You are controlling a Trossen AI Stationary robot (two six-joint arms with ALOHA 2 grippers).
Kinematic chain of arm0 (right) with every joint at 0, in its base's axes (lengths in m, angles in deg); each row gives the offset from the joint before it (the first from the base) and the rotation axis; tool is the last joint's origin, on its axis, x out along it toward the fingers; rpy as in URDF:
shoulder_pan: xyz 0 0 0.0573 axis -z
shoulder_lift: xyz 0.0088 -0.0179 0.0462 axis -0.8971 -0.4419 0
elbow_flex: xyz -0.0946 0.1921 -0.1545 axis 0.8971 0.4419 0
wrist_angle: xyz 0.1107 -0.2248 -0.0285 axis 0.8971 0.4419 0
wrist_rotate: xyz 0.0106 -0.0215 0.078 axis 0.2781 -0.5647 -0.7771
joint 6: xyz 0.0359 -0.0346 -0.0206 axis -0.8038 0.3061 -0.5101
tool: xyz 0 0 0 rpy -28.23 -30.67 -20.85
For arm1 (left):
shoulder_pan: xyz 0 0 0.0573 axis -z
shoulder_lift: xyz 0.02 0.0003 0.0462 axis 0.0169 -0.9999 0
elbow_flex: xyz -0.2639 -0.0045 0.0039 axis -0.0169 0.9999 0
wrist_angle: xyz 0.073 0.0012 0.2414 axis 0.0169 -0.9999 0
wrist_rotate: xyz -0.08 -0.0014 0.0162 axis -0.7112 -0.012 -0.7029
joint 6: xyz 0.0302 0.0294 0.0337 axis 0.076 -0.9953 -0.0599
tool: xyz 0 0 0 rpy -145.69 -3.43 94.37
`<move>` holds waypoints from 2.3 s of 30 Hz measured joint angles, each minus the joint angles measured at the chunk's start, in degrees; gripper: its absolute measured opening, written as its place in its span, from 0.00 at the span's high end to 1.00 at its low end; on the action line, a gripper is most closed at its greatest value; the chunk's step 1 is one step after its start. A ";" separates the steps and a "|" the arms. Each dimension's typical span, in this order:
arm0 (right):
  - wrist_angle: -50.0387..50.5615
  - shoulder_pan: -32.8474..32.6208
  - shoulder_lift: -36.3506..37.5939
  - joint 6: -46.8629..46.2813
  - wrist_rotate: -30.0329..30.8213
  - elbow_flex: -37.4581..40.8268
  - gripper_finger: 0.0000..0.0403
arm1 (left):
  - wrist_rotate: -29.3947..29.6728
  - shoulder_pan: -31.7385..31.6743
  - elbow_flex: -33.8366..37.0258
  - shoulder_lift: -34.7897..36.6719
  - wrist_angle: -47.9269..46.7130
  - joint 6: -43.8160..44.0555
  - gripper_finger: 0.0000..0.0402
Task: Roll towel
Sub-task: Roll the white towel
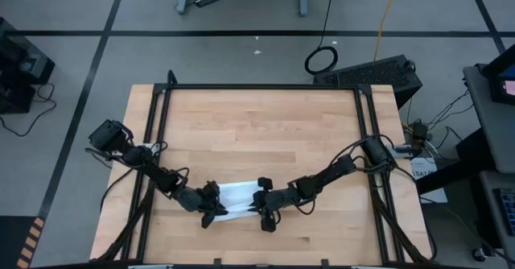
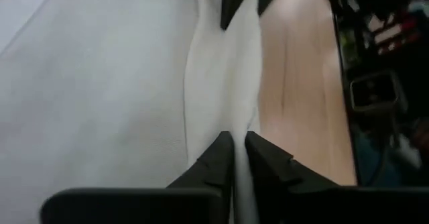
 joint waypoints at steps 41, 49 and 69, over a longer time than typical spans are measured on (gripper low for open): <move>2.18 1.00 0.04 -10.03 -0.49 0.00 0.97 | 27.88 16.76 -4.89 -4.64 -8.04 -37.96 0.14; 2.58 1.19 0.04 -10.41 -1.55 0.00 0.97 | 32.98 17.42 -4.96 -4.51 -7.92 -39.47 0.14; 2.93 1.51 0.04 -13.37 -1.96 0.04 0.97 | 33.39 20.13 -6.73 -7.44 -10.34 -45.56 0.30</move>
